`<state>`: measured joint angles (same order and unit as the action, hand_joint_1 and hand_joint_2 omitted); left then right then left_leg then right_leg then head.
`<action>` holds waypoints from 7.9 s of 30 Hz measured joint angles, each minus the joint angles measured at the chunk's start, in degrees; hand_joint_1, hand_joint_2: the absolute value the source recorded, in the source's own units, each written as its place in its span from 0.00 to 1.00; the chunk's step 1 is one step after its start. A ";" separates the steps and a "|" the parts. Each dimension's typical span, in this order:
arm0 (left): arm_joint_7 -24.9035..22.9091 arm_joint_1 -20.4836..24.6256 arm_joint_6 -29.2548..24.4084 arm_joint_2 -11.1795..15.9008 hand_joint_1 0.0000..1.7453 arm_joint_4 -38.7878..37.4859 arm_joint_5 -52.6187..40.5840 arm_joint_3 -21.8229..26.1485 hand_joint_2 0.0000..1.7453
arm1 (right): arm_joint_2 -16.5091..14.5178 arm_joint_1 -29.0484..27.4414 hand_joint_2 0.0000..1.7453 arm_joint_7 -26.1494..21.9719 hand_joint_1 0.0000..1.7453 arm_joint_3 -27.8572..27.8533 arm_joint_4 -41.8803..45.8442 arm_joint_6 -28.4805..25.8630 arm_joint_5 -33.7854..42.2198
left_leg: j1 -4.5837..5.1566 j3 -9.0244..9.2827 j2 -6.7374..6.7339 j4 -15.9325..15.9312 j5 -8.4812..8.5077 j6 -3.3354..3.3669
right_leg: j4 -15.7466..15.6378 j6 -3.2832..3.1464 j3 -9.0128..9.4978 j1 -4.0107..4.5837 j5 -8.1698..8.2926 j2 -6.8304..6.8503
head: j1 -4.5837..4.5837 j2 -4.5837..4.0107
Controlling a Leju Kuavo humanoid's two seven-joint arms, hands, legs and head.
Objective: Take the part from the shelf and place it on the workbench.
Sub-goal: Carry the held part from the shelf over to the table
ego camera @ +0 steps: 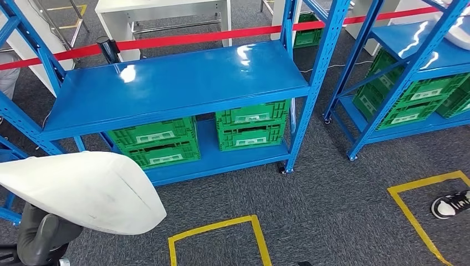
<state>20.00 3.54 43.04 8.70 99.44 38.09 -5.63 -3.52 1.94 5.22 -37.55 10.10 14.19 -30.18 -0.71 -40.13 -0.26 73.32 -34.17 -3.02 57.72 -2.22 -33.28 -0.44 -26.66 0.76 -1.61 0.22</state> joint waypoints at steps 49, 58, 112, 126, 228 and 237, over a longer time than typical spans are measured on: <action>-0.28 -3.42 -1.43 2.51 1.00 1.52 -0.26 3.78 1.00 | -2.53 0.52 0.00 3.22 0.00 -1.84 0.09 -0.04 2.53 | 0.47 5.16 -0.68 -14.80 8.47 3.53 | 13.12 3.05 -2.76 -0.15 -3.05 -0.43 | 0.14 0.00; 2.16 -6.88 2.29 1.78 1.00 1.40 -0.37 9.57 1.00 | -2.84 0.94 0.00 -2.55 0.00 -1.83 0.02 -0.06 2.02 | 0.16 1.35 -0.20 -10.30 5.69 0.60 | -0.50 -0.11 3.02 0.15 -2.50 -0.11 | 0.07 0.00; -0.16 -9.74 -1.60 -2.26 1.00 5.73 -3.25 13.97 1.00 | -2.57 0.33 0.00 -2.39 0.00 -2.69 -0.05 -0.13 0.60 | 0.44 8.19 2.50 -15.06 5.88 2.87 | 2.81 2.36 1.87 0.07 -3.42 -3.01 | 0.19 0.00; -0.75 -4.73 -2.68 -2.51 1.00 1.42 -4.49 11.94 1.00 | -3.11 0.19 0.00 -2.75 0.00 -2.69 -0.04 -0.13 1.93 | 0.03 6.23 -1.85 -9.00 3.48 0.06 | 0.52 -0.24 1.15 0.19 -1.60 3.90 | -0.04 0.00; 2.11 -6.66 -11.82 -2.74 1.00 4.95 -9.50 12.64 1.00 | -3.17 0.12 0.00 -2.92 0.00 -3.67 -0.02 -0.13 -0.34 | -0.23 6.95 0.94 -14.95 7.41 2.72 | 12.93 2.78 -3.08 -0.11 -9.24 0.14 | 0.78 0.00; 2.20 -7.40 -11.52 -2.95 1.00 5.09 -9.49 12.66 1.00 | -3.17 0.01 0.00 -3.10 0.00 -3.65 -0.02 -0.13 -0.86 | -0.30 5.89 8.01 -14.45 7.94 0.99 | 1.78 1.60 1.17 0.14 -2.35 -5.39 | 0.81 0.00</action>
<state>22.20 -3.87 31.52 5.75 104.53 28.59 7.03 -6.69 1.95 2.12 -41.20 10.08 14.05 -31.05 -1.01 -34.24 7.74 58.87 -26.23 -2.03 59.50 -0.62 -32.11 -0.30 -29.02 -4.63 -0.80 0.22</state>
